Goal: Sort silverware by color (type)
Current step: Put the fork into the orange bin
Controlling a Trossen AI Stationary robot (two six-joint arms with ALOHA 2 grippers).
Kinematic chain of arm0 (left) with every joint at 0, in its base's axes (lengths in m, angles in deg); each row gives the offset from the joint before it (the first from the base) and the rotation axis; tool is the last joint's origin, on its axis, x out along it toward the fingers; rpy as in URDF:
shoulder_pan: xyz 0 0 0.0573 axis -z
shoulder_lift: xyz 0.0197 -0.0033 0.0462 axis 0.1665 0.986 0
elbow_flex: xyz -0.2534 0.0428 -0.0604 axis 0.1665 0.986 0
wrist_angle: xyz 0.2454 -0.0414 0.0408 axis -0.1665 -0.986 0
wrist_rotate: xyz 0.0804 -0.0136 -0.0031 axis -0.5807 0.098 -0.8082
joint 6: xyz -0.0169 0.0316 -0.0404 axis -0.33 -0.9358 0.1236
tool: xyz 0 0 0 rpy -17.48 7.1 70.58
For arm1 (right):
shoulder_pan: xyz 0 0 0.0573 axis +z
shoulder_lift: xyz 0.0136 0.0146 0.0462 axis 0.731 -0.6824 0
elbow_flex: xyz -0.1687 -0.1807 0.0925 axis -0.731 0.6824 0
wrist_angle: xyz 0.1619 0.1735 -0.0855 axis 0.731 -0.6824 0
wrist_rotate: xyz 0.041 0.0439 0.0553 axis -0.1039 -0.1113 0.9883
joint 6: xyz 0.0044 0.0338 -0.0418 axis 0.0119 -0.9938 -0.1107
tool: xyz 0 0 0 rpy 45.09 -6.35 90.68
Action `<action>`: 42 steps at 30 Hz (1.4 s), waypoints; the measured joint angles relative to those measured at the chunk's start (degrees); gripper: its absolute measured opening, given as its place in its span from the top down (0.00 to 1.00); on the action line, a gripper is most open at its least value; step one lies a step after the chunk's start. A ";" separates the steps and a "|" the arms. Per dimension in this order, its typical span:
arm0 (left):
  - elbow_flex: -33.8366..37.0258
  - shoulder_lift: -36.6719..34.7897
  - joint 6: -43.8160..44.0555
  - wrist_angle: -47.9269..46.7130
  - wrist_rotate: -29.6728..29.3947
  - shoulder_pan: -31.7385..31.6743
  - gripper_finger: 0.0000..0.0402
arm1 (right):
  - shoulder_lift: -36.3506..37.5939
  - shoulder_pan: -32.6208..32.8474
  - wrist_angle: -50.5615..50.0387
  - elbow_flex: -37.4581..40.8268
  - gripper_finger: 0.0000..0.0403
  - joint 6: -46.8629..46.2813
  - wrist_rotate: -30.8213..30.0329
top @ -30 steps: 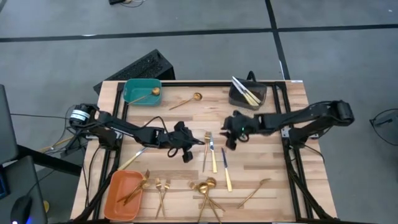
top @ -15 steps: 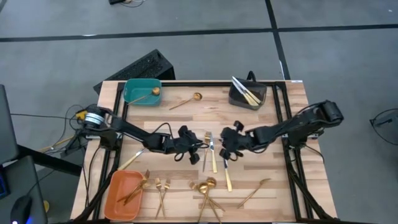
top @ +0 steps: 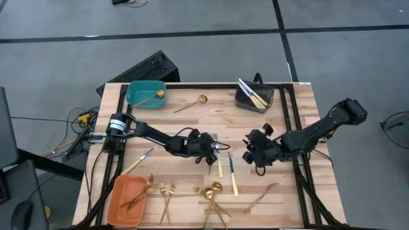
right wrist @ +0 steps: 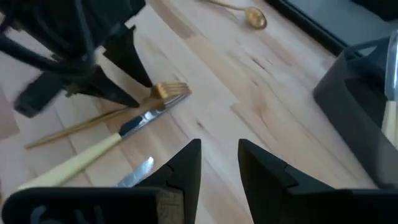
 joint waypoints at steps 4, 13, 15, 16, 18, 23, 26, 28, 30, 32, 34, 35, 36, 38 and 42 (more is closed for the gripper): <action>-0.38 0.01 -0.18 -1.49 -1.62 -0.13 0.65 | -0.88 2.02 -0.60 0.00 0.67 -1.60 -1.15; -0.44 1.77 -0.17 -2.14 -0.14 -1.51 0.83 | -1.52 3.45 -1.55 0.02 0.67 -3.31 -1.34; -0.42 1.85 -0.13 -2.05 0.32 -1.68 0.85 | -1.44 3.55 -1.70 0.02 0.67 -3.39 -1.32; -0.42 1.85 -0.14 -2.02 0.52 -1.75 0.85 | -1.44 3.57 -1.83 0.02 0.67 -3.76 -1.32; -0.40 1.39 -0.19 -2.14 -0.12 -1.70 0.85 | -1.44 3.57 -2.52 0.02 0.67 -4.68 -1.28; -0.25 -1.20 -1.55 -3.22 -0.84 -1.74 0.78 | -1.44 4.30 -4.41 0.02 0.67 -8.55 -2.69; -0.31 -2.17 -1.86 -1.47 -1.04 -1.68 0.70 | -1.44 5.23 -4.31 0.02 0.67 -11.05 -4.03; -0.29 -1.91 -1.98 1.05 -0.46 -1.41 0.65 | -1.44 5.71 -4.31 0.02 0.67 -12.58 -4.58; -0.35 -0.91 -2.39 4.16 0.36 -1.24 0.61 | -1.44 6.24 -4.06 0.02 0.67 -14.00 -5.93; -0.37 0.46 -1.72 4.60 0.53 -1.09 0.57 | -1.44 6.65 -3.72 0.02 0.67 -14.94 -6.87; -0.29 1.94 -0.52 4.66 0.46 -1.13 0.55 | -1.42 6.96 -3.27 0.02 0.67 -15.32 -7.15; -0.29 2.64 -0.02 4.72 0.36 -1.14 0.54 | -1.42 7.16 -3.00 0.02 0.67 -15.28 -7.15; -0.33 3.15 0.15 4.87 0.33 -1.18 0.54 | -1.42 7.35 -2.62 0.02 0.67 -15.27 -7.15; -0.46 4.25 0.81 5.55 -0.07 -1.16 0.54 | -1.42 7.66 -2.32 0.02 0.67 -15.27 -7.15; -0.51 4.34 -0.52 4.54 -0.40 -1.14 0.59 | -1.42 7.62 -2.43 0.02 0.67 -15.25 -7.15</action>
